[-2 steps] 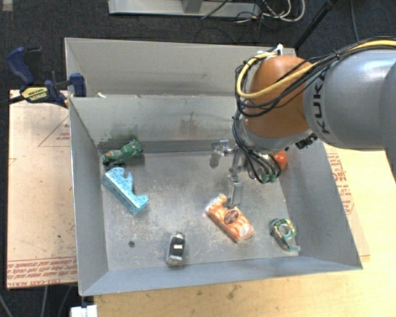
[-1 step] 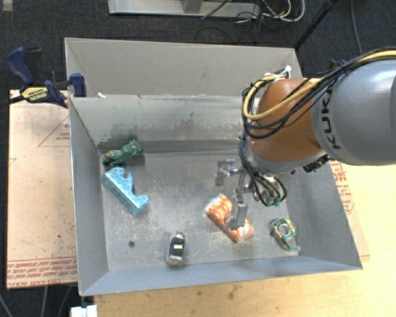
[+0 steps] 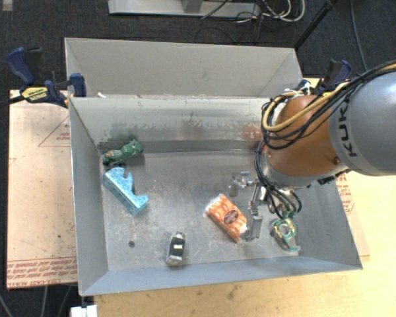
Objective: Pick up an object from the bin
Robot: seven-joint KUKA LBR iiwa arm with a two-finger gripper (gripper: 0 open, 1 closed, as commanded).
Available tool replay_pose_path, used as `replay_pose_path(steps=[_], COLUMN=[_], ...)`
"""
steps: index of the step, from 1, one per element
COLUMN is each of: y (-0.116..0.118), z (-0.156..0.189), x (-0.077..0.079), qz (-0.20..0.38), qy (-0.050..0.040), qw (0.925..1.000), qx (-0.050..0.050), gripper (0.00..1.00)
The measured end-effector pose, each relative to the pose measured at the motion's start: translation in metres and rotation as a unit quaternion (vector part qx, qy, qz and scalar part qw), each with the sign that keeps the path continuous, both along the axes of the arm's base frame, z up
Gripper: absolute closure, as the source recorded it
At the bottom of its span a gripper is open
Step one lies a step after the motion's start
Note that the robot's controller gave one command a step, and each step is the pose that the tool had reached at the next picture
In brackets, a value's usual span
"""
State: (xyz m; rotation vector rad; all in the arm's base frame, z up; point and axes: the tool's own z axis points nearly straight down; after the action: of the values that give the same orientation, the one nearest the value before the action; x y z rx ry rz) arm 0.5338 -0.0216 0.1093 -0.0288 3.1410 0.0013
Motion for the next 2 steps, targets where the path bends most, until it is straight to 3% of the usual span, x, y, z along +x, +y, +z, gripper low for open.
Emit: replay_pose_path(steps=[1,2], y=[-0.003,0.01], z=[-0.037,-0.038], x=[-0.003,-0.013], qz=[-0.082,-0.07], qy=[-0.0002,-0.0006], qw=[0.9966,0.9976], qx=[0.0,0.0], gripper=[0.0,1.0])
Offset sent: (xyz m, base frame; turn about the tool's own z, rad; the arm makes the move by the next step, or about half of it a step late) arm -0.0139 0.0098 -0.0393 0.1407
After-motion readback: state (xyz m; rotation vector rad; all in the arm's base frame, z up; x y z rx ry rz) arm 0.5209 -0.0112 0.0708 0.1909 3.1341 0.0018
